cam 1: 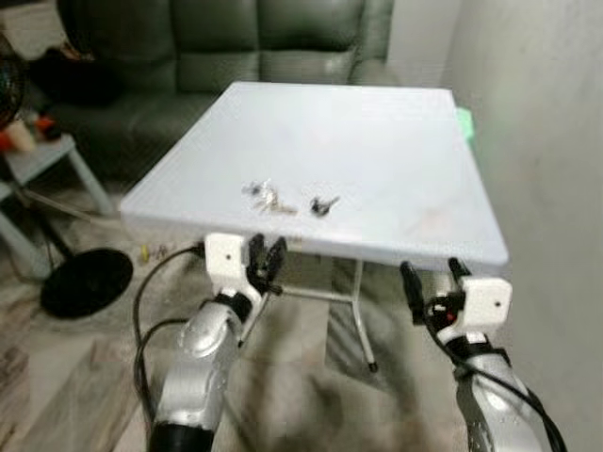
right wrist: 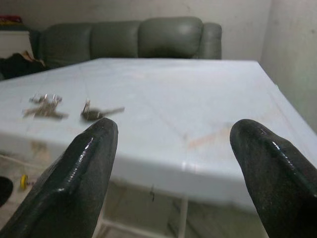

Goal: Hang keys on a hook

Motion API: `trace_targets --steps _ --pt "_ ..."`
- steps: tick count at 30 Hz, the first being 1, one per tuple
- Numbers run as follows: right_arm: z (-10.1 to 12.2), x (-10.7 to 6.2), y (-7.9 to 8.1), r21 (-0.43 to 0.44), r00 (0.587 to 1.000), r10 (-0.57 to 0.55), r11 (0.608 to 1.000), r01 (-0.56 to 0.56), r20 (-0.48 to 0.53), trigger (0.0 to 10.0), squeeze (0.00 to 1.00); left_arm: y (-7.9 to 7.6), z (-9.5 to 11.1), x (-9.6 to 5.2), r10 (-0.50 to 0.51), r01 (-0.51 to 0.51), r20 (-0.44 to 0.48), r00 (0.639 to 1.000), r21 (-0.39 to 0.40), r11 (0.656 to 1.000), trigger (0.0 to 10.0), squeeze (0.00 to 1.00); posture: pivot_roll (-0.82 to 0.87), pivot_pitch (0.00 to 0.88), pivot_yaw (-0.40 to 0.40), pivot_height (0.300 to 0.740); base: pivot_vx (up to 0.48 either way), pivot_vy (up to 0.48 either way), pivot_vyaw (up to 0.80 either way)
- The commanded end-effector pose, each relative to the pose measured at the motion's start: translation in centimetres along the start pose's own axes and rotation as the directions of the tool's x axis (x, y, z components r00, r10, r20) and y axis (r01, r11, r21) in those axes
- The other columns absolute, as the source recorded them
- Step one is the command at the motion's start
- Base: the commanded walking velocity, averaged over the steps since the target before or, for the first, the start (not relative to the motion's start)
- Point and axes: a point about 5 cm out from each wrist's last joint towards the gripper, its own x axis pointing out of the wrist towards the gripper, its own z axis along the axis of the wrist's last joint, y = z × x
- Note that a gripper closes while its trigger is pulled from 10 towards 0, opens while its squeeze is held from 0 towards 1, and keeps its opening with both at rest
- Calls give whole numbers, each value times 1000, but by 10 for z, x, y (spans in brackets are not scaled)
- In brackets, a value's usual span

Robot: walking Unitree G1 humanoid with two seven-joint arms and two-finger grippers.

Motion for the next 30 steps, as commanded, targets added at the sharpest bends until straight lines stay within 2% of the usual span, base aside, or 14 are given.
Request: trace_targets --steps 1,8,14,18,21,30 --pt "5 5 9 12 999 26 1000 -27 25 10000 0 10 4 -4 26 -26 4 1000 17 1000 10000 0 54 0 5 736 472 0 0" --pt "5 4 9 15 999 34 999 -35 23 10000 0 8 2 -4 24 -24 -3 1000 11 1000 10000 0 56 0 3 736 469 0 0" --pt "4 3 12 -22 998 56 998 -56 9 10000 0 7 0 -6 22 -22 -12 1000 16 1000 10000 0 56 0 2 736 456 0 0" --pt "4 3 12 -15 998 55 998 -55 10 10000 0 4 -1 -6 19 -19 -16 1000 27 999 10000 0 55 0 1 736 0 0 758" --pt "3 2 11 8 999 44 999 -44 11 10000 0 3 0 -6 14 -14 -13 1000 37 999 10000 0 55 0 0 736 0 0 0" --pt "2 1 9 -4 999 33 999 -33 -4 10000 0 6 -2 -7 33 -33 -27 999 0 999 10000 0 60 0 -5 736 0 0 0"
